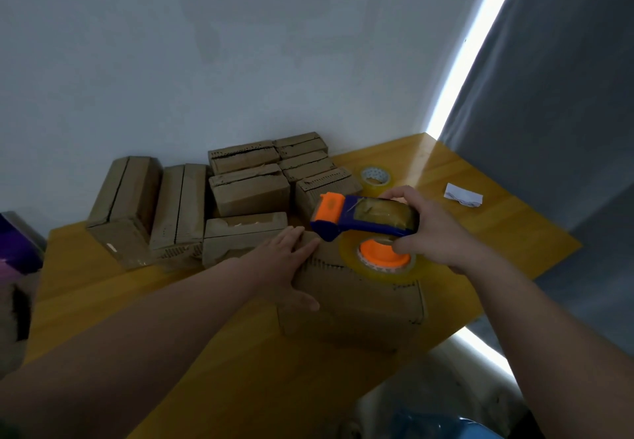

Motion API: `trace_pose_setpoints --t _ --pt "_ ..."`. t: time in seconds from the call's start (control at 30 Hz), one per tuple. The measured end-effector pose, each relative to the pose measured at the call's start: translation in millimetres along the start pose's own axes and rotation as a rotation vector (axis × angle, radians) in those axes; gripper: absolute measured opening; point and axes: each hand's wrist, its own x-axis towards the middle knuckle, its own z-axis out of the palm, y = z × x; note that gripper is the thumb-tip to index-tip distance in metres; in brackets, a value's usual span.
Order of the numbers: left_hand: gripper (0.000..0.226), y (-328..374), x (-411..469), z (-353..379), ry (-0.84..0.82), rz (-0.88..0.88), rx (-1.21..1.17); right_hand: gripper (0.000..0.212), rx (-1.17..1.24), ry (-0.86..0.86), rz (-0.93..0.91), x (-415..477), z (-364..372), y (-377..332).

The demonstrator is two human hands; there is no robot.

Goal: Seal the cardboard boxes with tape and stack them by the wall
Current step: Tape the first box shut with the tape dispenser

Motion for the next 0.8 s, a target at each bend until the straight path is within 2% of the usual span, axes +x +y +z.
trace_pose_setpoints --t 0.2,0.3,0.37,0.43,0.47,0.5,0.57,0.63,0.8 --pt "0.115 -1 3 0 0.037 0.011 0.002 0.076 0.005 -0.038 -0.046 5 8 5" --pt "0.104 -3 3 -2 0.052 0.019 -0.081 0.076 0.018 -0.068 -0.052 6 5 7" --pt "0.069 -1 -1 -7 0.218 0.035 -0.311 0.076 0.018 -0.088 -0.051 8 4 9" --pt "0.03 3 -2 -13 0.393 -0.109 -0.756 0.076 0.02 -0.095 -0.053 9 4 9" --pt "0.026 6 -4 -18 0.39 -0.229 -1.045 0.075 0.023 -0.095 -0.055 9 4 9" --pt "0.028 9 -6 -21 0.317 -0.322 -1.355 0.075 0.024 -0.094 -0.055 9 4 9" --pt "0.039 12 -10 -22 0.146 -0.36 -1.792 0.076 0.02 -0.1 -0.055 9 3 8" --pt "0.043 14 -12 -23 0.09 -0.326 -1.9 0.076 0.01 -0.11 -0.057 8 2 8" --pt "0.017 14 -13 -28 0.166 -0.332 -1.971 0.076 0.013 -0.128 -0.064 8 1 9"
